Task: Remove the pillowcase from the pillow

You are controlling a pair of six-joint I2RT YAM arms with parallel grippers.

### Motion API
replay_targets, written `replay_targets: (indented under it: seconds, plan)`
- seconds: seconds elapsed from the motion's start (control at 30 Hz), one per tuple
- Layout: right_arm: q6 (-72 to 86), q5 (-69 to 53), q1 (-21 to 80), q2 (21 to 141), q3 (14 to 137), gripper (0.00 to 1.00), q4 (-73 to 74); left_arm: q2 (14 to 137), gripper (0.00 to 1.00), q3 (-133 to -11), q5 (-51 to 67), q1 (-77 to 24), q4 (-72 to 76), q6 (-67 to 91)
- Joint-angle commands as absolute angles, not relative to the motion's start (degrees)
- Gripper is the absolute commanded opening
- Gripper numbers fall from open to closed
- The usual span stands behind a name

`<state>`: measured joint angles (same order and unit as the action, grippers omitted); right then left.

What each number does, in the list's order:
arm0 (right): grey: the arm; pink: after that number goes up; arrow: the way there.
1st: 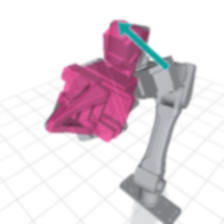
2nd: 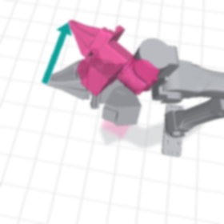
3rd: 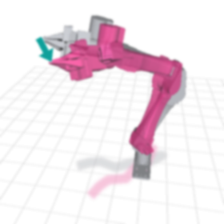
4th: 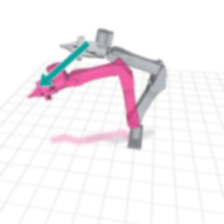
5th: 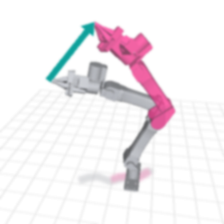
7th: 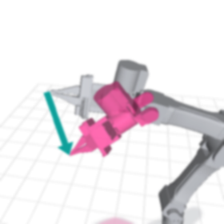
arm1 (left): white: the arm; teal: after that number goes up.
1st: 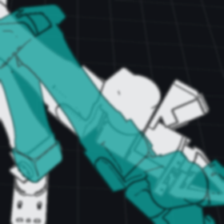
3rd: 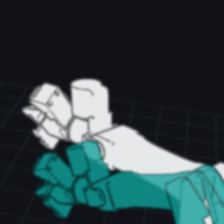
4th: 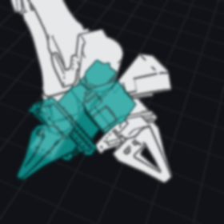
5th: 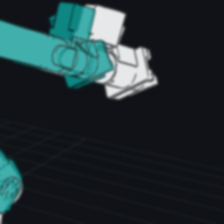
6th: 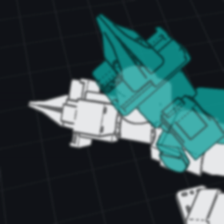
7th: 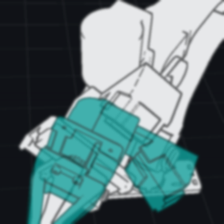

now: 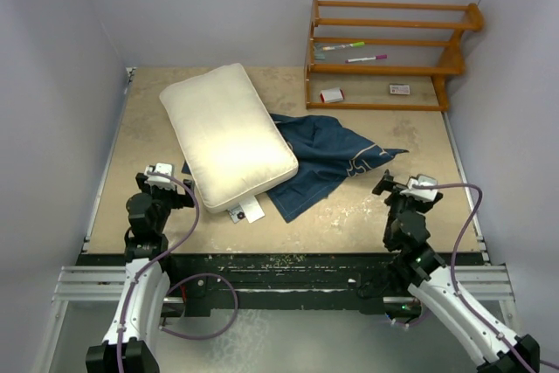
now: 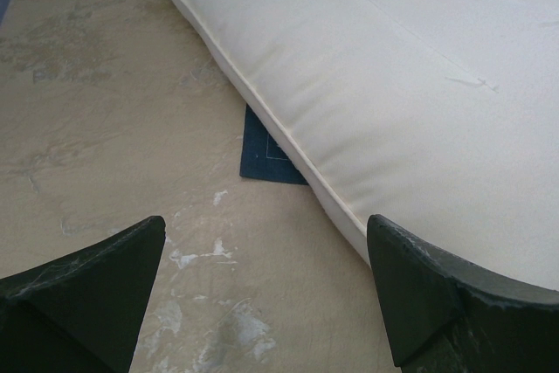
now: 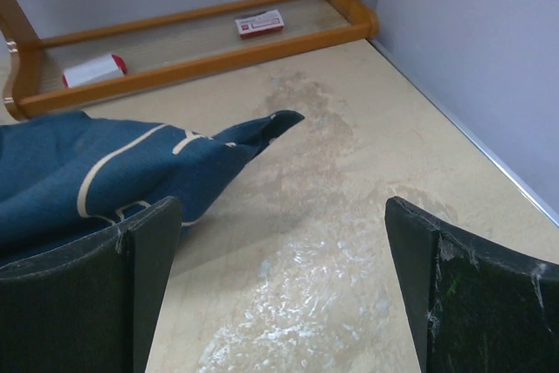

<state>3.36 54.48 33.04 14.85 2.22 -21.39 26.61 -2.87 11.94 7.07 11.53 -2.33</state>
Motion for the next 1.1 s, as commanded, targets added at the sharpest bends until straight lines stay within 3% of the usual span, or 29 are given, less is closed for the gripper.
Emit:
replay_targets:
  seconds: [0.0,0.17,0.33,1.07]
  plan:
    - [2.5,52.0,32.8,13.8,2.3,1.0,-22.2,26.4,0.99,-3.2,11.9,7.0,14.1,-1.4]
    - [3.1,51.5,31.7,20.1,2.9,1.0,-25.9,26.5,0.99,-3.2,11.8,7.0,14.2,-1.4]
    - [2.4,49.7,31.3,14.8,2.5,1.0,-22.7,26.6,0.99,-3.2,11.9,7.0,14.2,-1.4]
    - [2.1,48.3,30.4,16.6,0.1,1.0,-26.7,26.5,0.99,-3.2,11.9,7.0,14.2,-1.4]
